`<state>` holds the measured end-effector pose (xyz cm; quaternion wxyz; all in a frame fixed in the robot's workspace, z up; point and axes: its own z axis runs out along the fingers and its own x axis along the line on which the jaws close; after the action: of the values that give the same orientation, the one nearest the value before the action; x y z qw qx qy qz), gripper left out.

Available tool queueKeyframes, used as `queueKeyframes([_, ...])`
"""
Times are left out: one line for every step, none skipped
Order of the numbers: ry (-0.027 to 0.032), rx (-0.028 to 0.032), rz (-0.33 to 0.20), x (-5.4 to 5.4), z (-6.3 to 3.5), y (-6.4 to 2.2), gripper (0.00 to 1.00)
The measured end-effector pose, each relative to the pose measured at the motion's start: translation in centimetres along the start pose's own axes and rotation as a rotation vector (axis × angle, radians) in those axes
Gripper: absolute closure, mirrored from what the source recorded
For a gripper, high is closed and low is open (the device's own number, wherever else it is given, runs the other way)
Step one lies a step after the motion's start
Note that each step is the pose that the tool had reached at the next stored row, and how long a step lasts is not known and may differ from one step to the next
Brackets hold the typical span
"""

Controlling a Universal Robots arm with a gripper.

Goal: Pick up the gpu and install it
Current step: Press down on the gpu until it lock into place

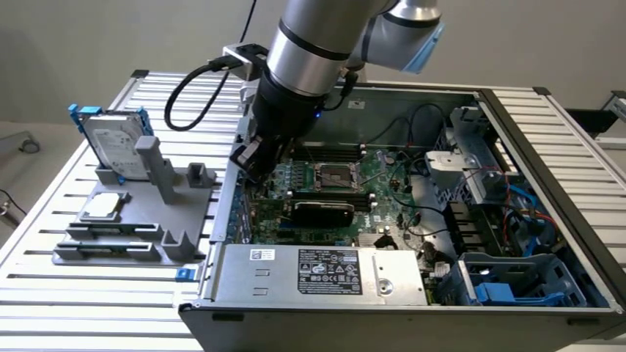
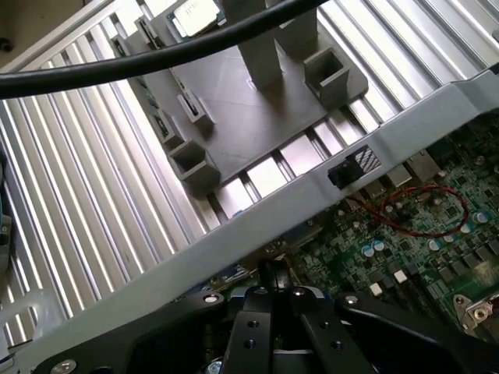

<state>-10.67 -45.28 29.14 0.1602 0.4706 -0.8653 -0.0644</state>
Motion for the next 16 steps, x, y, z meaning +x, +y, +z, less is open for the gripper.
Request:
queueKeyframes([0.0004, -0.0002, 0.001, -0.03, -0.08, -0.06, 0.89])
queueKeyframes([0.0023, -0.0001, 0.003, -0.03, -0.24, -0.08, 0.89])
queueKeyframes([0.0035, -0.0004, 0.005, -0.03, -0.37, -0.09, 0.89])
queueKeyframes([0.0042, -0.0007, 0.006, -0.01, -0.47, -0.07, 0.89])
queueKeyframes([0.0043, -0.0012, 0.008, 0.00, -0.49, -0.06, 0.89])
queueKeyframes([0.0045, -0.0013, 0.009, 0.00, -0.49, -0.07, 0.89])
queueKeyframes([0.0054, -0.0010, 0.011, 0.00, -0.50, -0.07, 0.89])
queueKeyframes([0.0067, -0.0003, 0.012, 0.00, -0.51, -0.07, 0.89])
queueKeyframes([0.0081, 0.0005, 0.014, 0.00, -0.51, -0.08, 0.89])
queueKeyframes([0.0102, 0.0017, 0.016, 0.00, -0.50, -0.08, 0.89])
queueKeyframes([0.0127, 0.0033, 0.018, 0.00, -0.48, -0.08, 0.89])
queueKeyframes([0.0149, 0.0047, 0.020, -0.01, -0.42, -0.08, 0.89])
queueKeyframes([0.0169, 0.0060, 0.022, -0.01, -0.37, -0.09, 0.89])
queueKeyframes([0.0179, 0.0067, 0.022, -0.02, -0.31, -0.10, 0.89])
queueKeyframes([0.0188, 0.0072, 0.023, -0.02, -0.25, -0.08, 0.89])
queueKeyframes([0.0198, 0.0078, 0.024, -0.01, -0.21, -0.07, 0.89])
